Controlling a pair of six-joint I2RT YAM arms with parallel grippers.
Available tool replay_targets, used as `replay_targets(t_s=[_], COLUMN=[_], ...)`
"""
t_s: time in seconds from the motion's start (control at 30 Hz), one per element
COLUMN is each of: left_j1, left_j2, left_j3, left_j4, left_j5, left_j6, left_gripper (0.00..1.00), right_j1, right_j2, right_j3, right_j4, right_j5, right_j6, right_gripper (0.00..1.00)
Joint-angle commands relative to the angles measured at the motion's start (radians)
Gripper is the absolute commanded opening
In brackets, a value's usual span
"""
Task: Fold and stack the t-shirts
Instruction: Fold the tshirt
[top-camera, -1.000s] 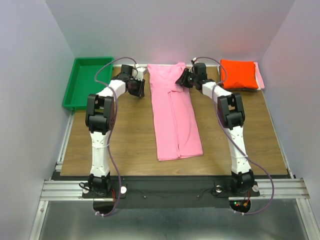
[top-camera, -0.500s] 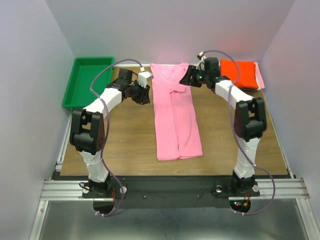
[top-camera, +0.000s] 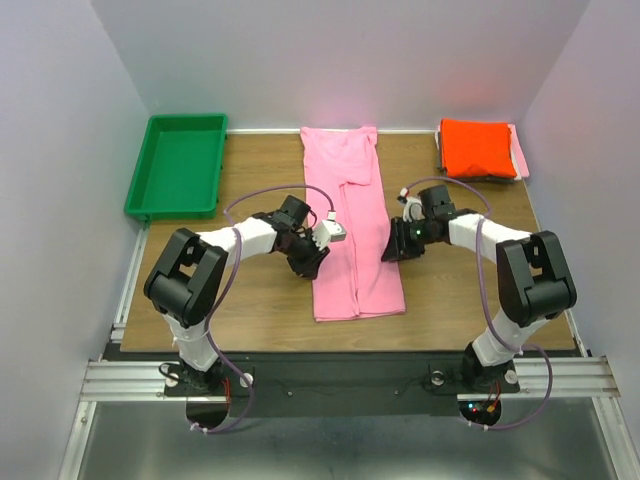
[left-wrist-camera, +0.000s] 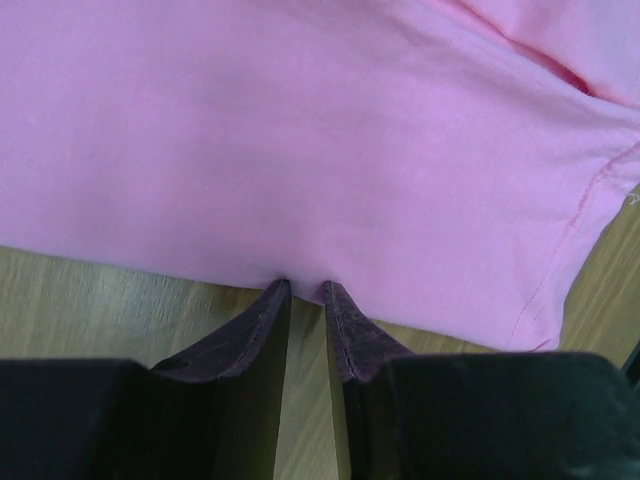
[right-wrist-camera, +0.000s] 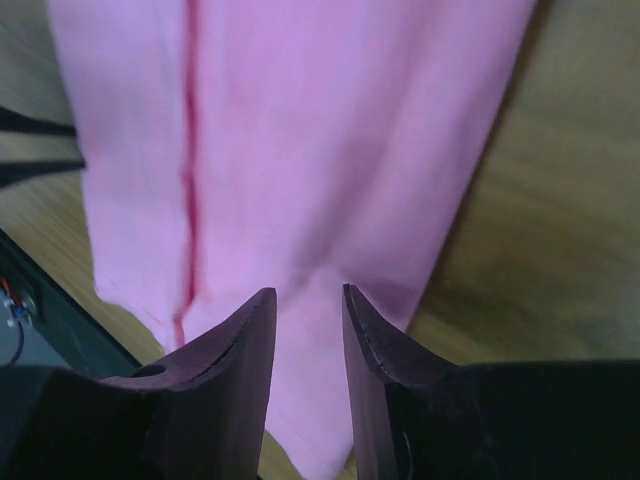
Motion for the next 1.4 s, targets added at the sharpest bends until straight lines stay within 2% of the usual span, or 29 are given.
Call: replay_targets(t_s=[0.0,0.33,0.47,0.8,0.97,1.07,1.23,1.27,1.33,1.37], left_j1=[-0.032,-0.047,-0.080,-0.105,-0.105,-0.105,-0.105,-0.105,-0.108,-0.108], left_j2=[-0.042,-0.131,-0.154,-0.066,-0.092,-0.145,-0.344,-0.379,-0.505,-0.505], left_j3=[-0.031,-0.043,-0.055,-0.126,-0.166,-0.170,-0.181,-0.193,-0.224,-0.238], left_j4=[0.021,0.007,0.005,0.016,-0.008,-0.036,-0.059,-0.056,-0.044,-0.044], left_j5=[-0.036,-0.018,-0.024,-0.084,-0.101,-0.096,-0.041,-0.035,-0.020,-0.014], left_j6=[0.033,0.056,0.071,0.128,0.163,0.175,0.218,0.230,0.266,0.280], left_gripper=[0.31,0.30,0.30,0.29,0.28,0.29,0.41,0.43,0.50,0.56], right_j1=[0.000,0.018,0.019,0.038,0.043,0.043,0.043,0.043,0.044,0.044], right_j2=[-0.071,-0.016,-0.003,-0.031,-0.074,-0.123,-0.265,-0.294,-0.345,-0.345], right_j3=[-0.066,-0.141,-0.155,-0.228,-0.265,-0.204,-0.106,-0.094,-0.075,-0.075], right_j4=[-0.020,-0.018,-0.018,0.015,0.018,-0.015,-0.149,-0.181,-0.260,-0.281], right_j5=[-0.040,-0.102,-0.117,-0.140,-0.169,-0.175,-0.203,-0.191,-0.104,-0.103], right_j6=[-0.074,-0.082,-0.065,-0.001,0.022,-0.001,-0.123,-0.171,-0.391,-0.392], right_gripper=[0.37,0.31,0.32,0.33,0.36,0.38,0.50,0.50,0.54,0.56])
